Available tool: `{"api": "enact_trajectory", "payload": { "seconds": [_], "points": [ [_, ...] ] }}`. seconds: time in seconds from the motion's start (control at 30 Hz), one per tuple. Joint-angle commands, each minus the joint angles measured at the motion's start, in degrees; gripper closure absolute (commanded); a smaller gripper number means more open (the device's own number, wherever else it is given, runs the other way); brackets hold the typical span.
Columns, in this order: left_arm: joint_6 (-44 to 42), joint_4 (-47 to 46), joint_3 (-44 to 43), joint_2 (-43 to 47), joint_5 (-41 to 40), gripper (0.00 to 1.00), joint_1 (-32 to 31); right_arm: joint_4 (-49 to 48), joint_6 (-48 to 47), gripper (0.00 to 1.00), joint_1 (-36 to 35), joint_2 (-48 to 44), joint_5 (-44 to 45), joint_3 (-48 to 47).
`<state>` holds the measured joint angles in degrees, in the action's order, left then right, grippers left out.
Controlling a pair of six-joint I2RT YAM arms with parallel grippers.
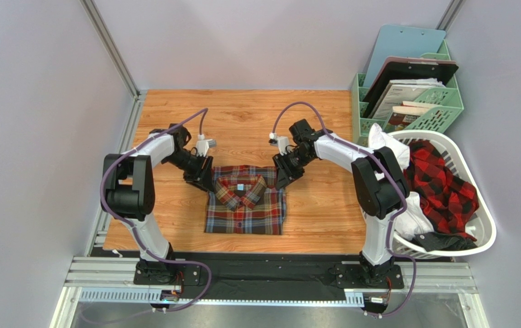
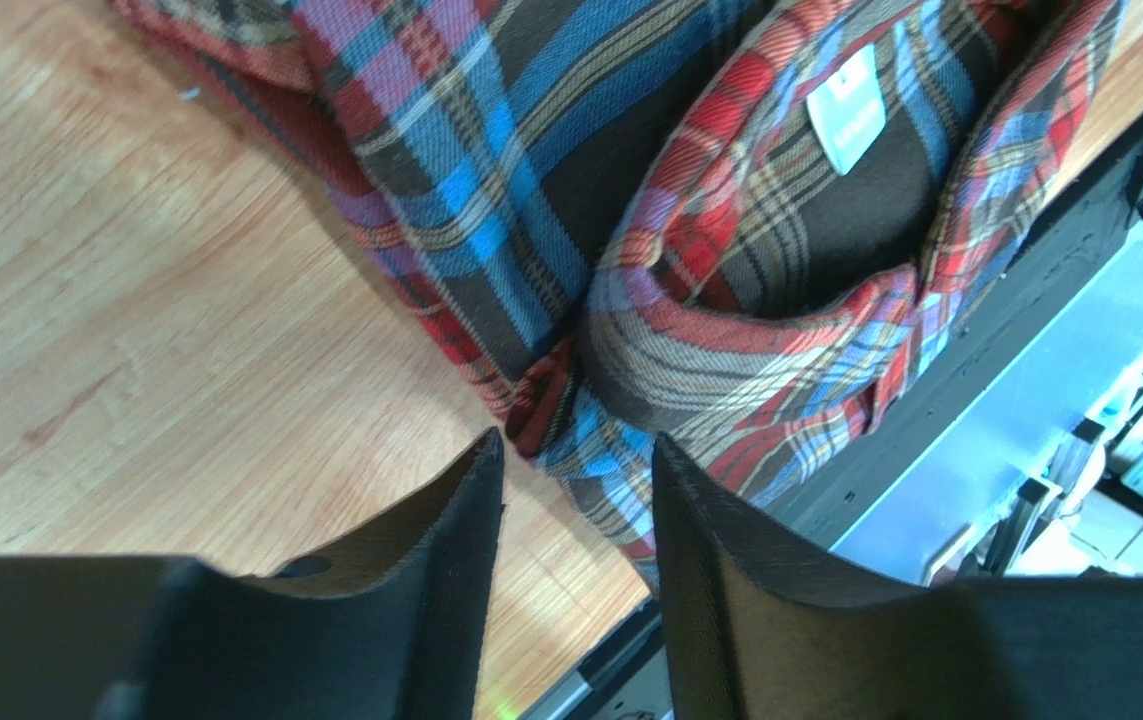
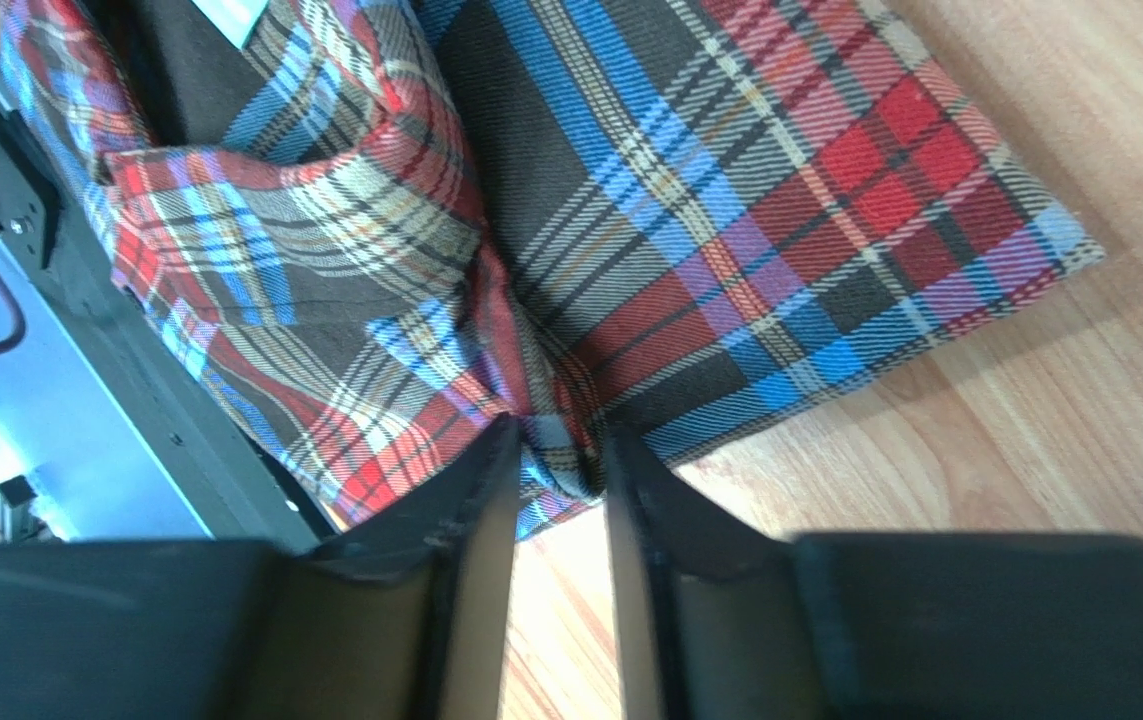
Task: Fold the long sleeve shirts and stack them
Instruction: Fold the shirt
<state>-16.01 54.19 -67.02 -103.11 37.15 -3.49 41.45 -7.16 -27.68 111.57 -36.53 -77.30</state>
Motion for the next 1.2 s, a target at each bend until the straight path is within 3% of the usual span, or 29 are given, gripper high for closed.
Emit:
{"api": "enact_trajectory", "payload": {
  "seconds": [0.0, 0.1, 0.17, 0.2, 0.27, 0.47, 0.63, 1.17],
  "points": [
    [-1.57, -1.02, -0.48, 0.63, 2.93, 0.58, -0.64, -1.11, 0.13, 0.72, -0.35, -1.18, -2.22, -0.84],
    [-1.57, -1.11, -0.3, 0.63, 3.72, 0.7, -0.91, -0.85, 0.13, 0.77, -0.36, -1.35, -2.58, -0.84],
    [-1.48, -1.11, -0.21, 1.15, 3.9, 0.93, -0.91, -0.85, 0.13, 0.87, -0.36, -1.7, -2.4, -0.84],
    [-1.48, -1.11, -0.21, 1.59, 3.99, 0.99, -0.91, -0.67, 0.04, 0.93, -0.36, -1.88, -2.31, -0.92],
    [-2.0, -0.24, -0.3, 3.86, 4.51, 1.0, -1.0, 0.29, -0.05, 1.0, -0.44, -2.84, -2.4, -1.19],
    [-2.97, 1.26, -0.74, 12.57, 5.04, 1.0, -1.17, 1.97, -0.22, 1.0, 0.0, -8.29, -0.82, -1.01],
    [-3.68, 0.92, -2.67, 14.25, 4.69, 1.0, -1.35, 2.58, -0.75, 1.0, 1.14, -9.35, 1.37, -2.85],
    [1.33, -6.21, -10.93, -5.17, -2.95, 1.0, -1.35, 0.65, -1.63, 1.0, 5.45, 5.85, 7.0, -9.98]
  ]
}}
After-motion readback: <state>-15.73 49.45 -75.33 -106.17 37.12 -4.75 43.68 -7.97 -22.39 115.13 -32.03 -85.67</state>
